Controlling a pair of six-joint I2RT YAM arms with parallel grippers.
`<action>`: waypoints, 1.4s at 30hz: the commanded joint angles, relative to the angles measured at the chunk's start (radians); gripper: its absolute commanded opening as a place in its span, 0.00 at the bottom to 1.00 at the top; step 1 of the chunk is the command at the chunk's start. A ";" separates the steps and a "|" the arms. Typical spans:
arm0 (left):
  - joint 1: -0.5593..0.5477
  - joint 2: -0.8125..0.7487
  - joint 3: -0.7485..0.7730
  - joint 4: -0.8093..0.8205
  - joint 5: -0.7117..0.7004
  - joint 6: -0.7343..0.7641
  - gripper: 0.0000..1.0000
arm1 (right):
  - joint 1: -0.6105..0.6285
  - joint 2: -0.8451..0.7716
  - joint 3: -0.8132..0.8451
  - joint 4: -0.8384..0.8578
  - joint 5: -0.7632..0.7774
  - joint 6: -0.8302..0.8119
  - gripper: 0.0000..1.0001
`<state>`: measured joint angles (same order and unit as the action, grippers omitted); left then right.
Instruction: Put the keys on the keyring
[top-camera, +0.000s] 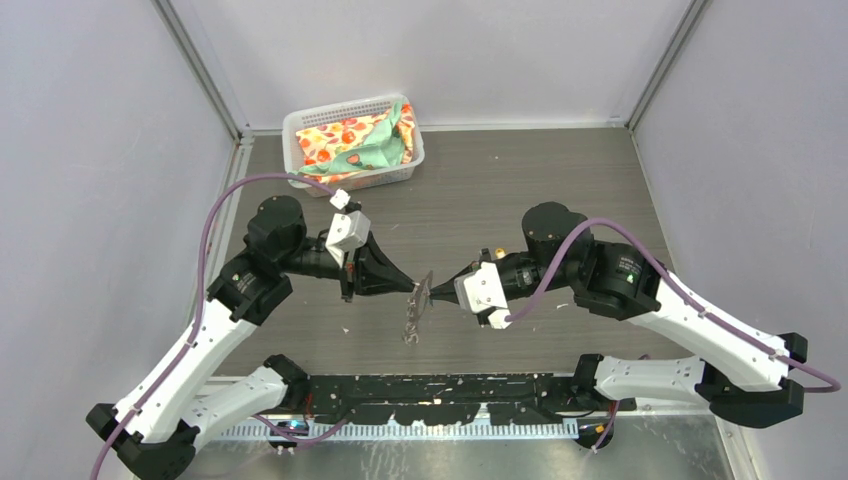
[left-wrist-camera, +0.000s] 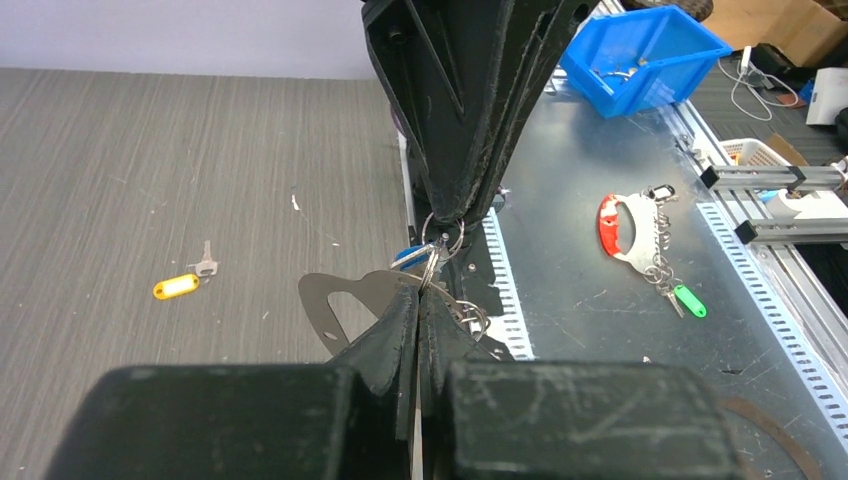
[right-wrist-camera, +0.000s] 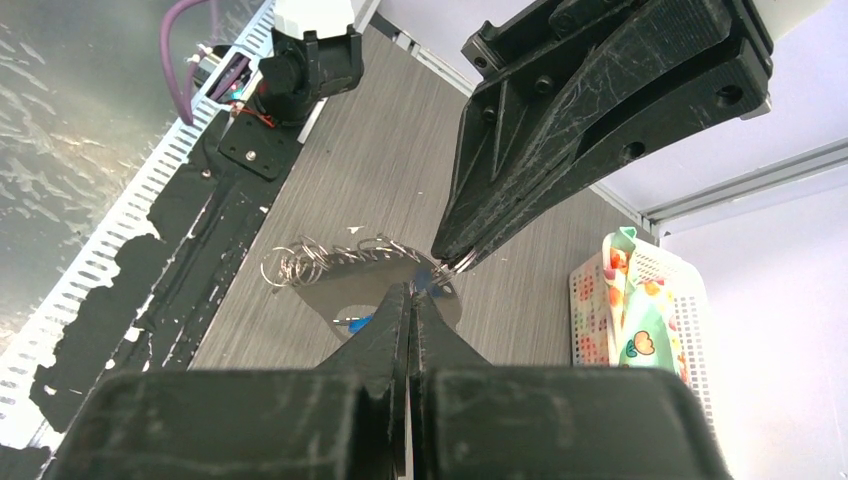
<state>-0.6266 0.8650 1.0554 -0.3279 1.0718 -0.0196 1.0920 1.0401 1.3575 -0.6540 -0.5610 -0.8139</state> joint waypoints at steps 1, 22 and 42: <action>-0.003 -0.014 -0.001 0.056 -0.015 -0.021 0.00 | 0.004 -0.021 -0.006 0.019 0.014 0.002 0.01; -0.003 0.011 0.016 0.043 0.004 -0.017 0.00 | 0.004 -0.038 -0.032 0.083 0.062 0.016 0.01; -0.002 0.006 -0.001 0.044 0.009 -0.008 0.00 | 0.004 -0.020 -0.021 0.097 0.056 0.005 0.01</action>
<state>-0.6266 0.8806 1.0534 -0.3252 1.0657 -0.0254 1.0920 1.0279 1.3090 -0.5987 -0.5125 -0.8070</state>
